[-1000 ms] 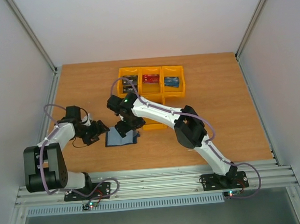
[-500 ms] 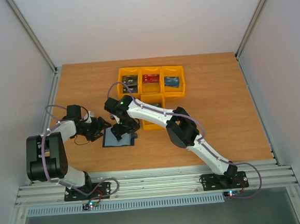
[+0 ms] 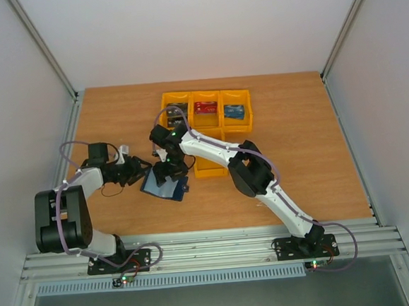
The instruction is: Take the credit cards out of the card holder
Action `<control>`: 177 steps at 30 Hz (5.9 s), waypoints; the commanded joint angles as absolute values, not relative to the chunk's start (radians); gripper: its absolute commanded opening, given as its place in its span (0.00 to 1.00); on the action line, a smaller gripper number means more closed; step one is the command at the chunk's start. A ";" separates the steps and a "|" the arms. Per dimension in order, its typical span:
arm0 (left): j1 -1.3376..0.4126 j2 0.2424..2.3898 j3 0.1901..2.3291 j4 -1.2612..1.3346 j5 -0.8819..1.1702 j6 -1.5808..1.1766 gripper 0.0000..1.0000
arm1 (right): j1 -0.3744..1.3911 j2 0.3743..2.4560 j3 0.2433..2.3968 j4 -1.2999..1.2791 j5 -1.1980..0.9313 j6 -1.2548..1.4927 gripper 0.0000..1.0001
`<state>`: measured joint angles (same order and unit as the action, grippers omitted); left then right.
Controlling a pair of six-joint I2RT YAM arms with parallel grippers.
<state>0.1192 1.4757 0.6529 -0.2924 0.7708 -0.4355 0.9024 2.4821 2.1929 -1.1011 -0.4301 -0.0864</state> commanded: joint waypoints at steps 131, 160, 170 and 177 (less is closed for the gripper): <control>-0.083 1.218 1.460 -0.989 1.108 -0.104 0.00 | 0.914 1.881 2.161 -0.889 -0.072 0.038 0.10; -0.084 1.227 1.482 -1.014 1.004 -0.051 0.00 | 0.946 1.973 2.282 -0.951 -0.137 0.052 0.52; -0.084 1.235 1.493 -1.009 0.963 -0.051 0.00 | 0.949 2.004 2.303 -0.983 -0.158 0.067 0.14; -0.084 1.233 1.484 -1.003 0.953 -0.052 0.00 | 0.939 1.991 2.298 -0.952 -0.233 0.067 0.01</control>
<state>-0.0677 1.2476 1.4418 -1.1225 0.8619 -0.0788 0.9092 1.9690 2.2894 -0.9501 -0.0841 0.0715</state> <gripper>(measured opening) 0.070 0.028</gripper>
